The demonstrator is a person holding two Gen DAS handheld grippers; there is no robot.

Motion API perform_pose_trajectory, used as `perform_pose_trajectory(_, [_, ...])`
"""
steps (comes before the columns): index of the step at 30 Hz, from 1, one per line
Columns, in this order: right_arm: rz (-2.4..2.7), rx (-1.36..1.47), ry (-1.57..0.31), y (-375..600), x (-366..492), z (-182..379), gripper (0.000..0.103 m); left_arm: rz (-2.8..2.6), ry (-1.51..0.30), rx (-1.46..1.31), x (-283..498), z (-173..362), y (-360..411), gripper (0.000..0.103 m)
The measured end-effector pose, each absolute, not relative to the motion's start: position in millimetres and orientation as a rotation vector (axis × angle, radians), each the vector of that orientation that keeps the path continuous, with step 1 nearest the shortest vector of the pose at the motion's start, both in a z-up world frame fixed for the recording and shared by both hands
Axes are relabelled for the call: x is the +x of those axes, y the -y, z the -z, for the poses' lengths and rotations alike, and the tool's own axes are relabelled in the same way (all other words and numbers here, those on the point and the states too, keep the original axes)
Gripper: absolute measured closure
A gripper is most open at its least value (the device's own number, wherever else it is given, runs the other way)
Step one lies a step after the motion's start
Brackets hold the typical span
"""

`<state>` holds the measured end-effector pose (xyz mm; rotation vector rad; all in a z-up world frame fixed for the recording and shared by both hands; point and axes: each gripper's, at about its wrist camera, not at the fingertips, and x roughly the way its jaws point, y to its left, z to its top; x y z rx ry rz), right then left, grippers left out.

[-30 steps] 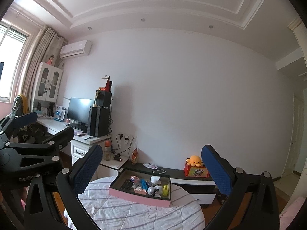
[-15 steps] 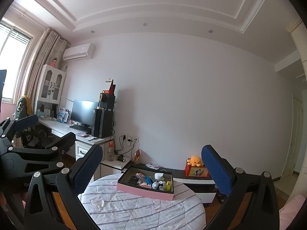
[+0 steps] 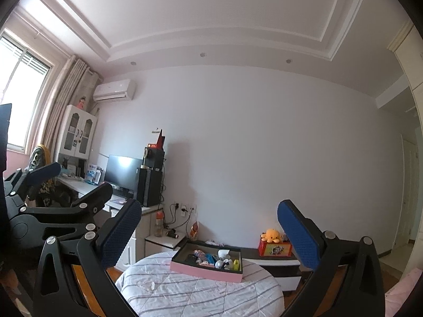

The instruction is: Organize rigid objects

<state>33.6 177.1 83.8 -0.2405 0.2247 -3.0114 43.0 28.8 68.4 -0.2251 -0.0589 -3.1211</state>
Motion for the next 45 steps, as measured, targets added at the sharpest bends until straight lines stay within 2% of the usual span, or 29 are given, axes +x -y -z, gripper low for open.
perform_pose_trajectory(15, [3.027,-0.197,-0.19,-180.4,28.1,-64.3,0.0,3.1,0.13,-0.17,28.0,-51.2,-37.6,0.0])
perform_pose_trajectory(45, [3.068,-0.16,-0.215,-175.9,30.7,-61.7,0.0,3.141,0.126,-0.16,27.7,-41.7,-37.1,0.0])
